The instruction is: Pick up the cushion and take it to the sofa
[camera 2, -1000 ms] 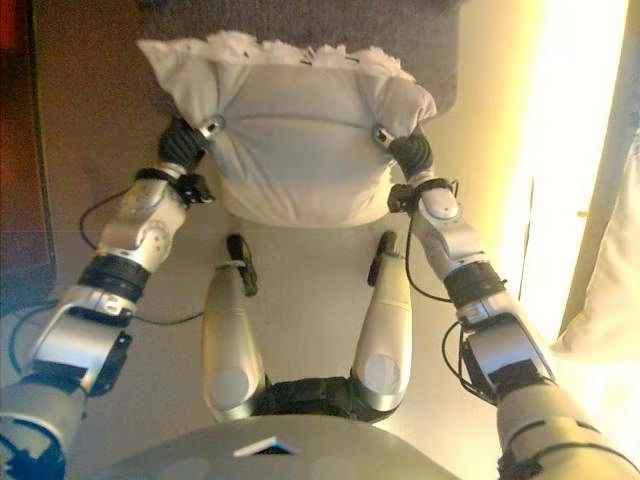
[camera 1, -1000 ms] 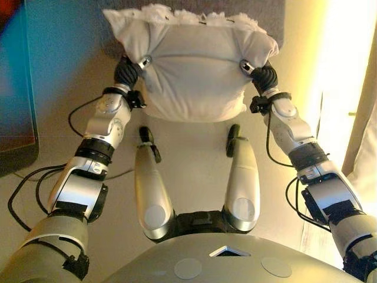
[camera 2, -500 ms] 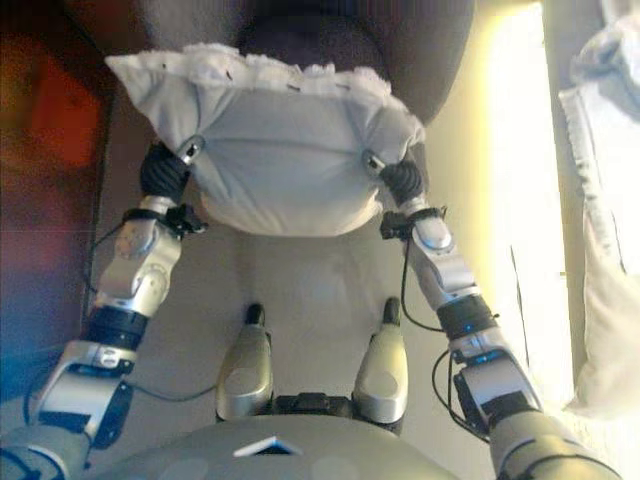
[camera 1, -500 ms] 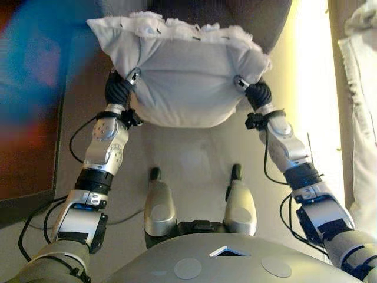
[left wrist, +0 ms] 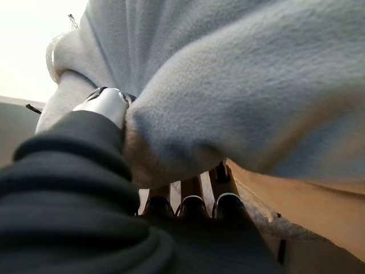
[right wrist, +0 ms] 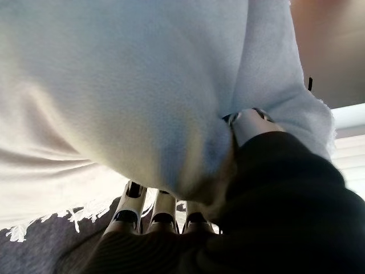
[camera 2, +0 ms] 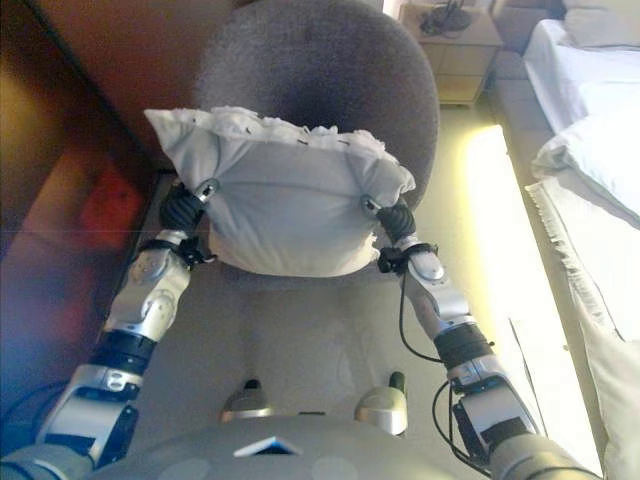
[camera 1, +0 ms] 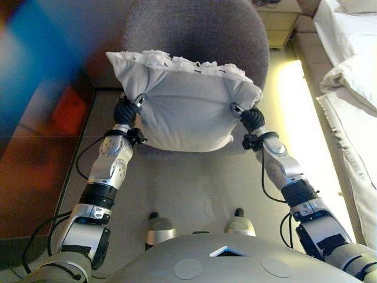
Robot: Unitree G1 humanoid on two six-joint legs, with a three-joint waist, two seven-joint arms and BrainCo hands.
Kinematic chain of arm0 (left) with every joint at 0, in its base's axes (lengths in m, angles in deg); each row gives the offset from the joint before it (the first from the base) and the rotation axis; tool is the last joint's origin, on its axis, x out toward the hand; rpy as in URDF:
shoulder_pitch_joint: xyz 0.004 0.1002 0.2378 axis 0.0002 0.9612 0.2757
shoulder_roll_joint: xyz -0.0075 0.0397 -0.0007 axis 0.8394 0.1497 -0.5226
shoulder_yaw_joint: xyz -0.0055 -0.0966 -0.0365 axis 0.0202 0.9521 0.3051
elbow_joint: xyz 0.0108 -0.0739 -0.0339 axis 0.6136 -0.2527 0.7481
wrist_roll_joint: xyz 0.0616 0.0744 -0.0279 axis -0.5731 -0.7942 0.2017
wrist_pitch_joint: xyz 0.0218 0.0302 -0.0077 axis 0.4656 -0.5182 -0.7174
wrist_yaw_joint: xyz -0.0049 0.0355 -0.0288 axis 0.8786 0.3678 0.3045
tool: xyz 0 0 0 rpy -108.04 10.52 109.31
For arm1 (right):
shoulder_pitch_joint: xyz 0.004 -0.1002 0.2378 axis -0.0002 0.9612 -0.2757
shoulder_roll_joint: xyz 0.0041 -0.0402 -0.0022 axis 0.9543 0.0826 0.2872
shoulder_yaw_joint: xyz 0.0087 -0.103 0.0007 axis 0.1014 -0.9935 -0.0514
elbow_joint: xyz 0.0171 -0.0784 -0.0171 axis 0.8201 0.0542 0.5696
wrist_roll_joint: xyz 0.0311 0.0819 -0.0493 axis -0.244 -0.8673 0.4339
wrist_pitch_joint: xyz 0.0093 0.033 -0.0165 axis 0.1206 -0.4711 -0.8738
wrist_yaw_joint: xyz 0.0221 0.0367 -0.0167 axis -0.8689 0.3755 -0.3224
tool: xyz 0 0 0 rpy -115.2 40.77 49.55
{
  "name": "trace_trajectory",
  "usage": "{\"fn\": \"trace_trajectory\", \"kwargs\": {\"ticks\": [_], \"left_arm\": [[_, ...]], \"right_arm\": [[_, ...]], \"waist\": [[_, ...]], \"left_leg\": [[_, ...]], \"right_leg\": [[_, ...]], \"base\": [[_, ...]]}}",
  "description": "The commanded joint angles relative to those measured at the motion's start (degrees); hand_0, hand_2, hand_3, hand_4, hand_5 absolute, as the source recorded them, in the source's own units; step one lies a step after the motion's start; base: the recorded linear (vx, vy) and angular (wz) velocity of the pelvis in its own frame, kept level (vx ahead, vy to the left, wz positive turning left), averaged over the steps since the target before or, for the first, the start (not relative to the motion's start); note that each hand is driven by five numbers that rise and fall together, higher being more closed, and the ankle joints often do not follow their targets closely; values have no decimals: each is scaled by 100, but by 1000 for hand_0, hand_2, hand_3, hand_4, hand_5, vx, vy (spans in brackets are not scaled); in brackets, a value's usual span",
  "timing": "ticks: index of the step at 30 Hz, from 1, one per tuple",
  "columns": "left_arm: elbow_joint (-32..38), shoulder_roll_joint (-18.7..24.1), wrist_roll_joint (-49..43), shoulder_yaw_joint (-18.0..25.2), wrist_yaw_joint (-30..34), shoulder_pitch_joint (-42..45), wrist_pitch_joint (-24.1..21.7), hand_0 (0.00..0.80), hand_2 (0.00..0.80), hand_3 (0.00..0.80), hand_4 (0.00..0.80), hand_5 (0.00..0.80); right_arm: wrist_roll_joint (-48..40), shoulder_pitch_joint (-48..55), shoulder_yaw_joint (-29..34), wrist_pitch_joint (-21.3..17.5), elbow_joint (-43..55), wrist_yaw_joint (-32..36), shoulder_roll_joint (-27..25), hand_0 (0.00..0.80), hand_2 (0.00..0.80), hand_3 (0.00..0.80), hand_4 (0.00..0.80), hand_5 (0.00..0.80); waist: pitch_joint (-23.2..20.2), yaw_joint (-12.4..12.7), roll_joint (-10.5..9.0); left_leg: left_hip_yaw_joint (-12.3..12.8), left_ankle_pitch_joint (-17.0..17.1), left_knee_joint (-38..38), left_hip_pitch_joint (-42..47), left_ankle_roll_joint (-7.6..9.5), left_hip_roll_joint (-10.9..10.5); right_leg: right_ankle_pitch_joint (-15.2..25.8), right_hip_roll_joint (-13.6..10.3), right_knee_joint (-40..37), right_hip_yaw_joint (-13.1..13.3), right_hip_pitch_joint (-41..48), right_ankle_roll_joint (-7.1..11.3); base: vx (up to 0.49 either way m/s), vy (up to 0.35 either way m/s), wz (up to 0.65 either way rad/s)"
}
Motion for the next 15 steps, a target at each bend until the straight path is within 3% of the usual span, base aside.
{"fn": "trace_trajectory", "kwargs": {"ticks": [1, 3, 5, 8, 11, 15], "left_arm": [[121, -21, 56, 27, 19, -645, -372, 800, 800, 800, 800, 800], [-201, 1, 132, -136, 12, -951, -430, 800, 800, 800, 800, 800], [-440, -12, 27, -339, -10, -1242, -471, 800, 800, 800, 800, 800], [-763, 0, 37, -554, 90, -1565, -587, 800, 800, 800, 800, 800], [-800, -20, 164, -557, 212, -1602, -607, 800, 800, 800, 800, 800], [-759, -107, 245, -522, 293, -1628, -529, 800, 800, 800, 800, 800]], "right_arm": [[-530, -663, -11, -347, 294, 254, 290, 800, 800, 800, 800, 800], [-679, -813, -37, -401, 83, 136, 290, 800, 800, 800, 800, 800], [-796, -1014, -79, -557, -130, -39, 328, 800, 800, 800, 800, 800], [-1227, -1308, -78, -773, -486, -145, 303, 800, 800, 800, 800, 800], [-1242, -1393, -33, -812, -538, -195, 285, 800, 800, 800, 800, 800], [-1259, -1414, 20, -647, -400, -223, 210, 800, 800, 800, 800, 800]], "waist": [[-315, -14, 61], [-286, -71, 29], [-216, -99, 27], [-114, -130, 74], [-136, -176, 29], [-173, -402, -129]], "left_leg": [[103, -94, 341, -328, 830, -577], [160, -147, 394, -345, 938, -706], [110, -209, 495, -372, 1036, -793], [-87, -286, 595, -320, 1141, -928], [-295, -357, 633, -246, 1185, -1121], [-496, -696, 758, 11, 1256, -1381]], "right_leg": [[225, -25, 315, -5, -227, -279], [550, -240, 856, 178, -436, -299], [828, -308, 1496, 437, -709, -348], [1054, -79, 2169, 791, -972, -461], [967, 255, 1911, 955, -939, -507], [750, 664, 768, 1081, -1078, -466]], "base": [[-107, 127, 0], [-108, 118, 5], [-48, 97, 15], [71, 56, 28], [181, -5, 18], [353, -21, 27]]}}
